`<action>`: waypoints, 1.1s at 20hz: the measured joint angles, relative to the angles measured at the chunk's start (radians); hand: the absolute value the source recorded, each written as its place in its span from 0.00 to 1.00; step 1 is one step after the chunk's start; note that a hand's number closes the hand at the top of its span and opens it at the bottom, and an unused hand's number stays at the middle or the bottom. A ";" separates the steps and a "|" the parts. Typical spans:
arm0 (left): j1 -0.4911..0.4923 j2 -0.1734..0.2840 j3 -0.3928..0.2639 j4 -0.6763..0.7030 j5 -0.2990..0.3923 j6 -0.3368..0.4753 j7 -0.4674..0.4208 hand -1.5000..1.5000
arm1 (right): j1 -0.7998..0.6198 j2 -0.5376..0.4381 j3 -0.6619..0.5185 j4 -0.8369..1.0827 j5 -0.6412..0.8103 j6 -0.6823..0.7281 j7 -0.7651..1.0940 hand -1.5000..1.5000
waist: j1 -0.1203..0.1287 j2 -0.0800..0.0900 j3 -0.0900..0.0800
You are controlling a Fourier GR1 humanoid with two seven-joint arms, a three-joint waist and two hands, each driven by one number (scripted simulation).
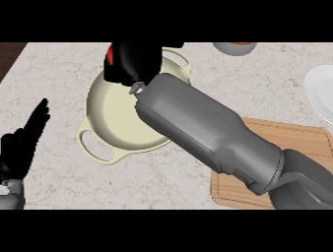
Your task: Pick the tomato from the cutting board and place it in the pot
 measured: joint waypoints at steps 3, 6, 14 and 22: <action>0.000 0.002 0.005 0.003 0.004 -0.006 -0.005 0.50 | -0.026 0.001 0.013 0.089 -0.034 0.003 -0.047 1.00 | 0.006 0.001 0.000; -0.009 0.012 0.013 -0.003 0.013 -0.020 -0.004 0.50 | -0.004 0.002 -0.007 0.154 -0.079 -0.047 -0.121 0.00 | 0.014 0.007 0.000; -0.035 -0.007 -0.012 -0.012 -0.003 -0.016 0.007 0.50 | 0.016 0.002 -0.097 0.240 -0.248 -0.109 -0.277 0.00 | 0.043 0.018 0.001; -0.051 -0.010 -0.015 -0.010 -0.011 -0.014 0.022 0.50 | 0.037 0.002 -0.166 0.232 -0.360 -0.267 -0.474 0.00 | 0.042 0.017 0.002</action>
